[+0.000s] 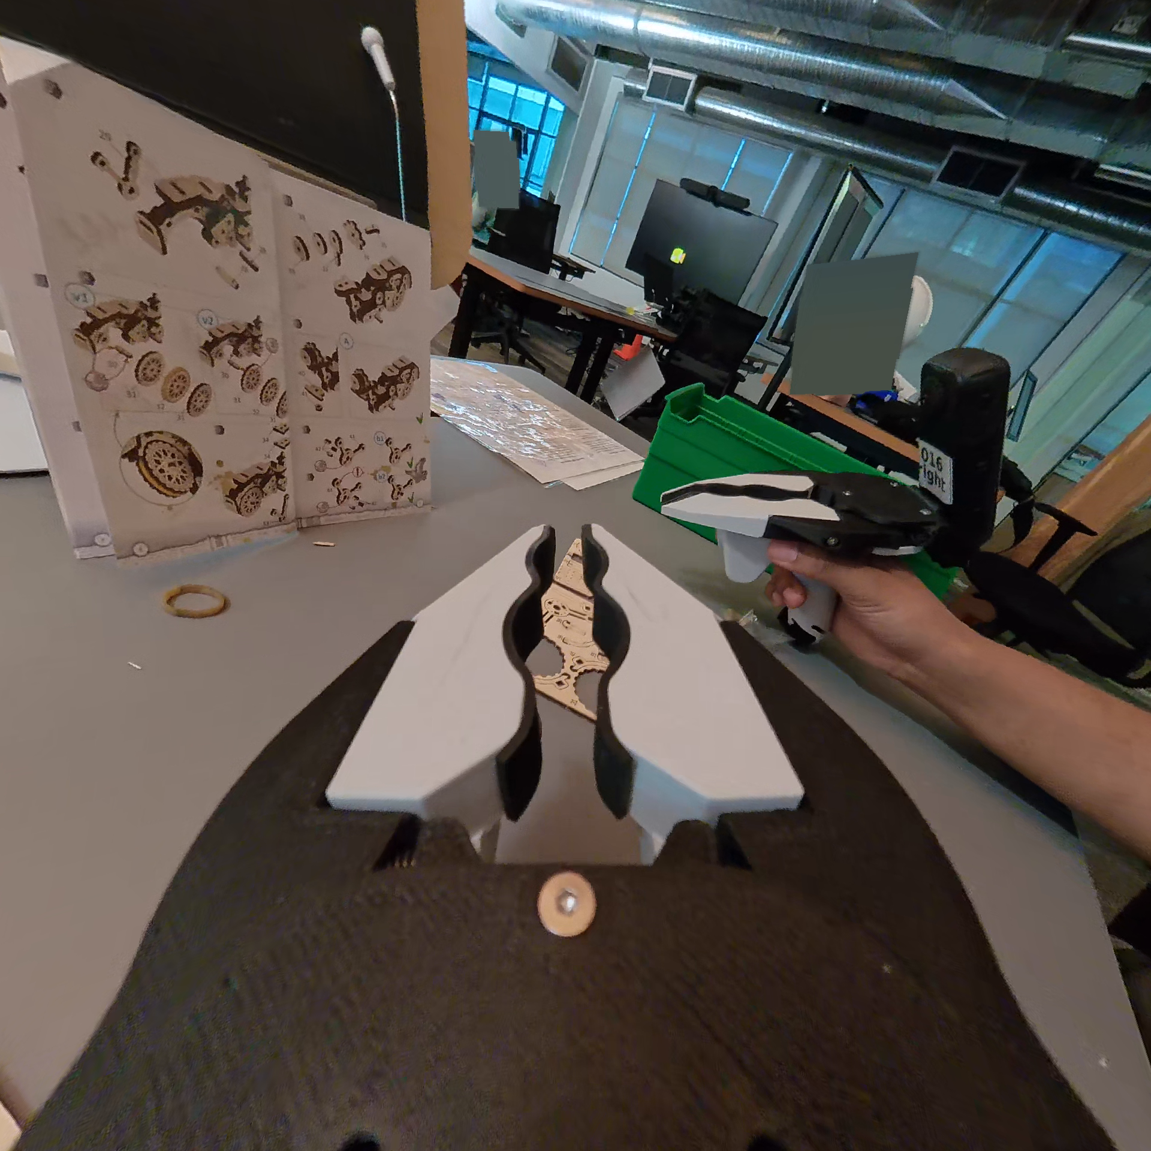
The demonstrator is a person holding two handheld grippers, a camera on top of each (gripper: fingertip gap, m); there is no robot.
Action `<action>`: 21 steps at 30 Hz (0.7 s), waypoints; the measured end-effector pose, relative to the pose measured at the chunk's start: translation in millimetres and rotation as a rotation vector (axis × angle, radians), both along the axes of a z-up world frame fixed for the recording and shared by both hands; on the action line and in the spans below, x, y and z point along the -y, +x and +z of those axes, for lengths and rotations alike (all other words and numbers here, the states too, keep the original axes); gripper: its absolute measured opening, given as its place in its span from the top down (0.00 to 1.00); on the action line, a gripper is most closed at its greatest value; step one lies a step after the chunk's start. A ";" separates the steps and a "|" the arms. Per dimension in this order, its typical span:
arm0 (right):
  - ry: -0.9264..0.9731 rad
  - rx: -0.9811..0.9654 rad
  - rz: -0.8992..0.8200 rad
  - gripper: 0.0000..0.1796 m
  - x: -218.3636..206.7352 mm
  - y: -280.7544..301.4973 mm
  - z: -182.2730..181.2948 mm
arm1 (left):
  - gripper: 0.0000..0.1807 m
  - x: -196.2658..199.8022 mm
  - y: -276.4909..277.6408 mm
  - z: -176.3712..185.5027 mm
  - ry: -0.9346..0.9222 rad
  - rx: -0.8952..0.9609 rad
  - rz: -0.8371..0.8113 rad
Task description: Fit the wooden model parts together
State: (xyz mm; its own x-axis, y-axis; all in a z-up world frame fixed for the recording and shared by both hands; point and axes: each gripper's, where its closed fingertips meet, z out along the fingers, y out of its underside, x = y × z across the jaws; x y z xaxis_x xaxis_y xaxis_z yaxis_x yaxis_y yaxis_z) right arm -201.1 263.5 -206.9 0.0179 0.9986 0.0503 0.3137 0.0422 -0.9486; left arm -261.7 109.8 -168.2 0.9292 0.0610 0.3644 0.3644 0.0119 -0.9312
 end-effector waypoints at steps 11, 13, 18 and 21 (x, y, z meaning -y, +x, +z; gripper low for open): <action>-0.020 -0.021 0.069 0.96 18.8 -9.9 3.8 | 0.98 3.3 -11.1 -8.1 -0.028 0.062 0.066; -0.015 -0.018 0.075 0.96 21.2 -11.1 3.3 | 1.00 4.6 -22.0 -15.7 -0.088 0.092 0.145; -0.006 -0.012 0.087 0.96 26.3 -13.4 2.1 | 1.00 5.4 -28.5 -22.0 -0.163 0.039 0.219; -0.011 -0.013 0.089 0.96 27.2 -13.7 1.7 | 1.00 6.1 -27.9 -21.2 -0.177 -0.010 0.233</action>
